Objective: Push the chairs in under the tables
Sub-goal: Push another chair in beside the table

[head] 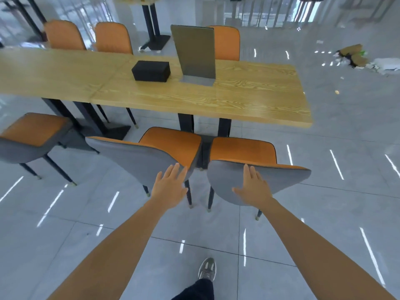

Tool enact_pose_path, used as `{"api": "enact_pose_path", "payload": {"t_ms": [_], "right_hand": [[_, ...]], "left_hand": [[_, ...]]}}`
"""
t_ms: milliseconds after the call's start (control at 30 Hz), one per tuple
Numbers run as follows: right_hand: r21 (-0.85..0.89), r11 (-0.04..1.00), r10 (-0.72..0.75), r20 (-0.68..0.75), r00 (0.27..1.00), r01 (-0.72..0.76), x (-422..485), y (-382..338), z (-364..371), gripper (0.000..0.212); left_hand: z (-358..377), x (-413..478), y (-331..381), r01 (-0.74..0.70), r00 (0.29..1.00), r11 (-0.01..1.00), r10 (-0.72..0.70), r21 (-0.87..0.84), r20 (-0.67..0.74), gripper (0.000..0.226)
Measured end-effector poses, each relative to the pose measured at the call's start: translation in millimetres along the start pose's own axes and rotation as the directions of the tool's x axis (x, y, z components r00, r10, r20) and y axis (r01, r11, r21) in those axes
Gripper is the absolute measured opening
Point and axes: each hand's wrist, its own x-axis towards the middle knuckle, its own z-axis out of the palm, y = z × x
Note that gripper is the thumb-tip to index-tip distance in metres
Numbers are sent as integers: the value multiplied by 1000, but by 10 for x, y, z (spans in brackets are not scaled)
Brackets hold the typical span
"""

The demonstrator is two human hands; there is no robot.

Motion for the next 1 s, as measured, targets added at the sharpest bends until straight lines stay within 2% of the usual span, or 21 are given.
{"api": "enact_pose_path", "payload": {"t_ms": [200, 400, 733, 1000], "right_hand": [[5, 983, -183, -37, 982, 183, -189, -755, 85, 87], [-7, 961, -278, -90, 956, 278, -144, -1617, 189, 91], [-25, 978, -208, -89, 974, 206, 196, -3233, 570, 93], [-37, 995, -95, -90, 991, 92, 509, -3758, 761, 91]], "left_hand": [[-106, -469, -656, 138, 989, 990, -139, -19, -42, 64], [-191, -696, -1416, 200, 976, 978, -204, -58, -77, 68], [-88, -548, -2969, 99, 992, 995, -100, -27, -75, 75], [-150, -35, -3597, -27, 998, 999, 29, 20, -56, 77]]}}
